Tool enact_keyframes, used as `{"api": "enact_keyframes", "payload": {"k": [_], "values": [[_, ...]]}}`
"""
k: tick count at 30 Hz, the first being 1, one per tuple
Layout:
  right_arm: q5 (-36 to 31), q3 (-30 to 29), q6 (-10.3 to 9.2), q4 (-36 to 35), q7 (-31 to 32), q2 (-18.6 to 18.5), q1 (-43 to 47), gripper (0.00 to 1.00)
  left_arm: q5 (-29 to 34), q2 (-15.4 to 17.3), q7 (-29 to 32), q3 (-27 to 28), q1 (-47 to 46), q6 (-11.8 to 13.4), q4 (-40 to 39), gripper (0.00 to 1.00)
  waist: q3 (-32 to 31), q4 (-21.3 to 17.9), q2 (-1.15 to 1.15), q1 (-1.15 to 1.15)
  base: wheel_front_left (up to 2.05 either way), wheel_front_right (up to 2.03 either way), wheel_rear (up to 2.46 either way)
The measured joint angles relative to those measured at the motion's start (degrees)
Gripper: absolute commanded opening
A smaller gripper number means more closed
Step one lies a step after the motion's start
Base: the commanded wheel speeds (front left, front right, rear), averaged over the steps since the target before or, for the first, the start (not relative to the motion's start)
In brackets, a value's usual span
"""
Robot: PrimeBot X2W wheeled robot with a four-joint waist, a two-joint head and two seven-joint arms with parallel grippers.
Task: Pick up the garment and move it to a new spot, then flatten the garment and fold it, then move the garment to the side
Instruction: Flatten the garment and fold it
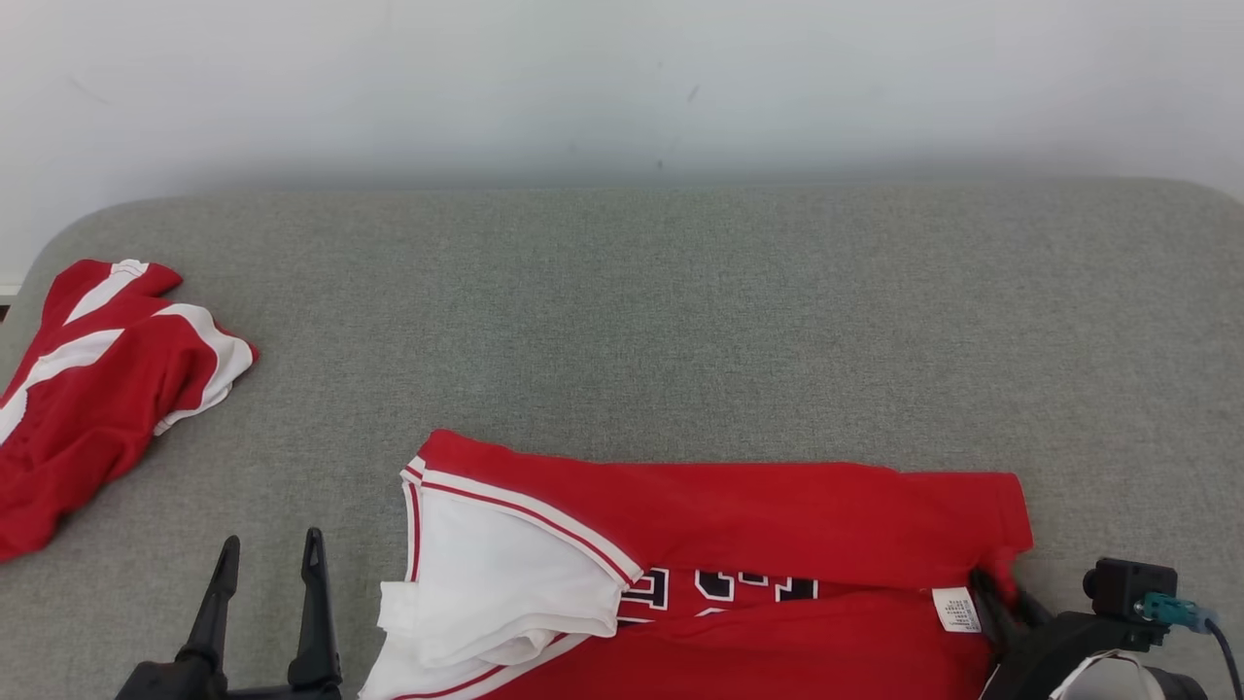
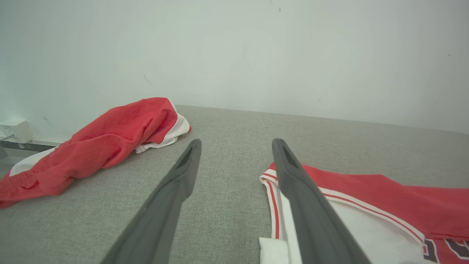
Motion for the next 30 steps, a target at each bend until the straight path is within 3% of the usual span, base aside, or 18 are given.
{"api": "enact_keyframes", "payload": {"k": [1,8,20,25,30], "values": [[0.3,0.3,0.00,0.3,0.0,0.1,-0.2,0.00,0.3,-0.2,0.0,0.3,0.0,-0.2,0.2,1.00,-0.1,0.0,0.00,0.00,0.00,0.00,0.00],[2.1,0.9,0.07,2.7,-1.5,-0.6,-1.4,0.00,1.7,-1.1,0.0,1.5,0.1,-1.0,1.2,1.00,-0.9,-0.1,0.00,0.00,0.00,0.00,0.00],[2.4,-7.7,0.01,7.2,-4.7,-12.4,-3.0,0.00,2.4,-1.9,0.0,2.2,0.7,-1.9,1.5,1.00,-2.2,-0.5,0.00,0.00,0.00,0.00,0.00],[2.2,-6.9,0.00,3.9,-4.5,-11.3,-2.9,0.00,2.5,-2.1,0.0,2.6,1.0,-2.0,1.7,1.00,-2.2,-1.4,0.00,0.00,0.00,0.00,0.00],[1.3,-4.1,0.00,-2.7,-3.4,-7.4,-1.8,0.00,2.6,-2.1,0.0,3.2,1.0,-2.0,1.7,1.00,-2.2,-2.1,0.00,0.00,0.00,0.00,0.00]]}}
